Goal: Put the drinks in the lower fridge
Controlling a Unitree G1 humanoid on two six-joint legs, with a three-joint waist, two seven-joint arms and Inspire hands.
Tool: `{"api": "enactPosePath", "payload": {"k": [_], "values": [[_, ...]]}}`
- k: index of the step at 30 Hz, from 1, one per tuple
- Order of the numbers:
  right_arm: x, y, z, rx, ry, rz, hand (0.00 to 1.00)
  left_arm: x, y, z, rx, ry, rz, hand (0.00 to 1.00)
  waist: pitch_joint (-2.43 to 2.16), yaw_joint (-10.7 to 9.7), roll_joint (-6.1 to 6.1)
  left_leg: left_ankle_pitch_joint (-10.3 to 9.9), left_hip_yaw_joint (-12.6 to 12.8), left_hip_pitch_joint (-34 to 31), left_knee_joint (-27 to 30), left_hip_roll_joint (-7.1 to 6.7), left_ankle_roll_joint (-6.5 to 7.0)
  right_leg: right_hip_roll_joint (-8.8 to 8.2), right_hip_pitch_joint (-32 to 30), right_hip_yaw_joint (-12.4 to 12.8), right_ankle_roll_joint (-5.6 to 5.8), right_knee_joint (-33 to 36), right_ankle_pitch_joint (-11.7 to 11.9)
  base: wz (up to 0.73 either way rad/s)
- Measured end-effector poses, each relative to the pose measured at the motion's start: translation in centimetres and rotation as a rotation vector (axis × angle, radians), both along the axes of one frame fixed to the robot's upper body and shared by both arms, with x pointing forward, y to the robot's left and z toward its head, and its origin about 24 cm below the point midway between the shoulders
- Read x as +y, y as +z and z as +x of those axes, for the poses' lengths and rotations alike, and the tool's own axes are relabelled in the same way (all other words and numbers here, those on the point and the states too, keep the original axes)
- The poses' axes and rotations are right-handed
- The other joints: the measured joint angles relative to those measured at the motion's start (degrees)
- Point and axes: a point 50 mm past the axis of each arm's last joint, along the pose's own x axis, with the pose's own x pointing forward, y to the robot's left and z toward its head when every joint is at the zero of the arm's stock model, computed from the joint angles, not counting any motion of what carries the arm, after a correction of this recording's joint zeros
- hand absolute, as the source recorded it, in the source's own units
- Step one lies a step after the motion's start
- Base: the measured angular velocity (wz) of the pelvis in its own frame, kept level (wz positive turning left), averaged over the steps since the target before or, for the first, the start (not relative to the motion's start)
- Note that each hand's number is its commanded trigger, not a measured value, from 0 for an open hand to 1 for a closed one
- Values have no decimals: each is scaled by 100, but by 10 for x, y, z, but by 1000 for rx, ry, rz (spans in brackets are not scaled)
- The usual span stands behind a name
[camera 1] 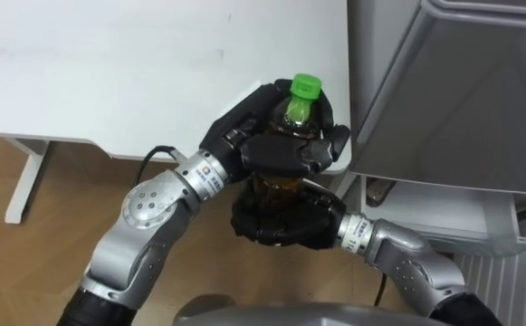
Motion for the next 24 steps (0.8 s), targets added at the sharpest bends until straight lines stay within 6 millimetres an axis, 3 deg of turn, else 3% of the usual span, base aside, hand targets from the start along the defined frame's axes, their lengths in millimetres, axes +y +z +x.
{"api": "enactPosePath", "payload": {"k": [14,15,16,24], "values": [[0,0,0,3,2,4,100,0,0,0,0,0,-2,100,20,2,-34,0,0,-1,-2,0,0,1,-5,-1,0,-1,0,0],[0,0,0,3,2,4,100,0,0,0,0,0,-2,15,19,3,-35,0,0,-1,-2,0,0,1,-5,-1,0,-1,0,0],[0,0,0,3,2,4,100,0,0,0,0,0,-2,0,19,3,-35,0,0,-1,-2,0,0,1,-4,-1,0,0,0,0],[-2,0,-1,3,6,15,100,-1,1,0,5,0,-20,0,17,-12,-37,0,-1,-6,4,-2,0,1,2,5,0,0,0,0]]}}
